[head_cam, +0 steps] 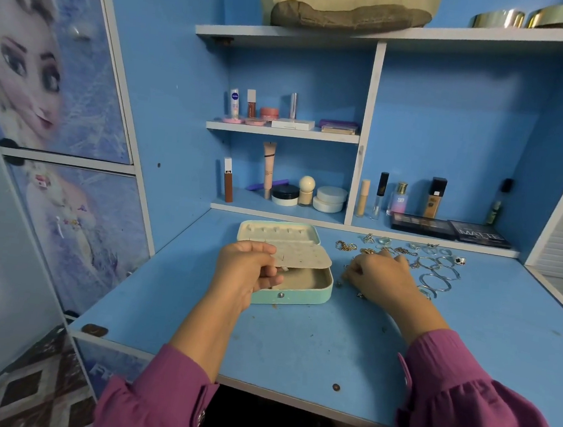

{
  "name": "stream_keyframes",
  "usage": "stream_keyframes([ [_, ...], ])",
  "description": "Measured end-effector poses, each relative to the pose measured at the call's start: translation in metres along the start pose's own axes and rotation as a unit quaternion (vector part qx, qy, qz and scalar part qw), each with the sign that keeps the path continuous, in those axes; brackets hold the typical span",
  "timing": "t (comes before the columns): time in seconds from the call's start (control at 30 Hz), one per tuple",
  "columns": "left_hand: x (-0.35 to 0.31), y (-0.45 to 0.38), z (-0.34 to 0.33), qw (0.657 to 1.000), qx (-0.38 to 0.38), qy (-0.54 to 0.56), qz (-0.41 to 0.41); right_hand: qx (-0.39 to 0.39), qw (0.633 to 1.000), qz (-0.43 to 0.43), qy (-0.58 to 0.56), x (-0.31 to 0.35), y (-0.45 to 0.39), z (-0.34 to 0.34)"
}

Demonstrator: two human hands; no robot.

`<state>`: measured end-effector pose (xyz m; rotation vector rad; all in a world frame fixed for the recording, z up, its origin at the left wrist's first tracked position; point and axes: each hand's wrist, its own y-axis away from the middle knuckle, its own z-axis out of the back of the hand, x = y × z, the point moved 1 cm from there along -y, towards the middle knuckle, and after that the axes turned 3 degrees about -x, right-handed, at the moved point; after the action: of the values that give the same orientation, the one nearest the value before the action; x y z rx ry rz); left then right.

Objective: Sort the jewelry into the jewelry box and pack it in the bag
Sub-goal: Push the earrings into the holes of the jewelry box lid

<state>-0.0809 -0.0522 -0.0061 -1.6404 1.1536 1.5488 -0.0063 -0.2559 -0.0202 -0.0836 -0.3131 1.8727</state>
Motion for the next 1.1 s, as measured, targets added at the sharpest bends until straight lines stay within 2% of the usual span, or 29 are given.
stream_keyframes([
  [0.07, 0.000, 0.000, 0.000, 1.000, -0.002, -0.002, 0.000, -0.027, 0.998, -0.016, -0.046, 0.000, -0.001, -0.002],
  [0.13, 0.000, 0.000, 0.000, 1.000, -0.003, -0.003, 0.001, -0.056, 0.987, -0.038, -0.143, 0.002, -0.002, -0.001],
  [0.27, -0.001, 0.001, 0.000, 1.000, -0.003, -0.005, 0.003, -0.101, 0.929, -0.061, -0.352, 0.017, -0.002, 0.013],
  [0.4, -0.002, 0.002, 0.000, 1.000, -0.008, -0.010, 0.001, -0.074, 0.891, -0.045, -0.445, 0.045, -0.003, 0.020],
  [0.57, -0.003, 0.003, -0.001, 1.000, -0.013, -0.011, 0.002, -0.034, 0.909, 0.002, -0.416, 0.072, -0.003, 0.016],
  [0.77, -0.004, 0.003, -0.001, 1.000, -0.015, -0.013, 0.005, -0.017, 0.930, 0.061, -0.363, 0.082, -0.002, 0.019],
  [0.93, -0.004, 0.004, -0.003, 1.000, -0.012, -0.006, 0.004, -0.014, 0.929, 0.091, -0.359, 0.084, -0.003, 0.024],
  [1.1, -0.005, 0.005, -0.003, 1.000, -0.014, -0.003, 0.003, -0.010, 0.944, 0.124, -0.306, 0.086, -0.006, 0.027],
])
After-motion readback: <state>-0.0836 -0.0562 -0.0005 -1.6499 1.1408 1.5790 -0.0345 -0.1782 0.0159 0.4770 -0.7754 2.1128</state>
